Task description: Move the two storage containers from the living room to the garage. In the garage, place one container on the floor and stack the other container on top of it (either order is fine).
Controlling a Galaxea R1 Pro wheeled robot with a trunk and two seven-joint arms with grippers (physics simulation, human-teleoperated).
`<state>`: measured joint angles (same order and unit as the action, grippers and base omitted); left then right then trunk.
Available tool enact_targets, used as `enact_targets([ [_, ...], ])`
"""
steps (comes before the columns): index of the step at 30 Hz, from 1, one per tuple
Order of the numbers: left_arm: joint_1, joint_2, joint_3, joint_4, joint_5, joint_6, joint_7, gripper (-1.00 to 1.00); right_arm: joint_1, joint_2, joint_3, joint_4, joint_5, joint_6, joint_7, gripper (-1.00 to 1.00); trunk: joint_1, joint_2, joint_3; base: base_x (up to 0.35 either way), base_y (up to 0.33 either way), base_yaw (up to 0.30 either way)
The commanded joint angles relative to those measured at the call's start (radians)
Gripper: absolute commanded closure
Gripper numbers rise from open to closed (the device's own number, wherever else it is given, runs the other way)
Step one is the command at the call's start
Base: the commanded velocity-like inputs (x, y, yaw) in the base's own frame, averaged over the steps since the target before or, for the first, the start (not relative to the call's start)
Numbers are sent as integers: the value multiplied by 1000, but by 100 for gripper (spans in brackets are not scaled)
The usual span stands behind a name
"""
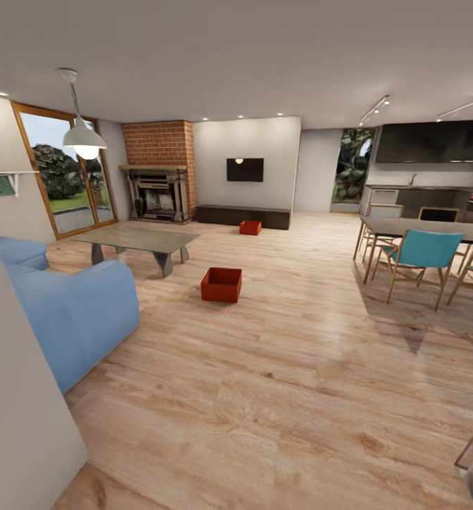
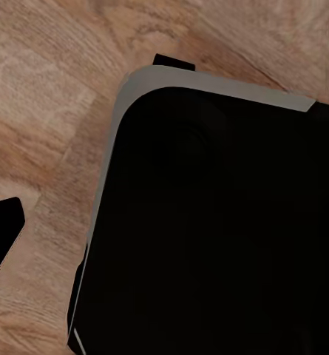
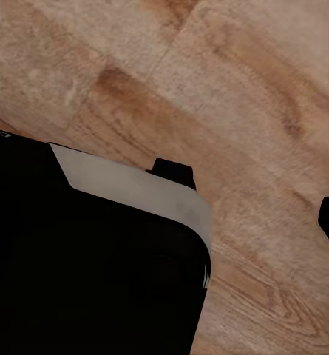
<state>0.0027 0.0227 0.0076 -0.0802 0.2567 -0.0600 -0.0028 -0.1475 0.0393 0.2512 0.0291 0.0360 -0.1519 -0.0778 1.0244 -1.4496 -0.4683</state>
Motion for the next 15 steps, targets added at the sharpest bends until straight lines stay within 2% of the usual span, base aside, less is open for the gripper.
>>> enact_targets([
  [1,0,0,0,-1,4,-1,0,-100,-1,1,4,3,4,-5,-5,-100,1,0,-1,325,0,0],
  [15,0,0,0,-1,5,-1,0,-100,-1,1,5,3,4,-5,-5,-100,1,0,-1,325,0,0],
])
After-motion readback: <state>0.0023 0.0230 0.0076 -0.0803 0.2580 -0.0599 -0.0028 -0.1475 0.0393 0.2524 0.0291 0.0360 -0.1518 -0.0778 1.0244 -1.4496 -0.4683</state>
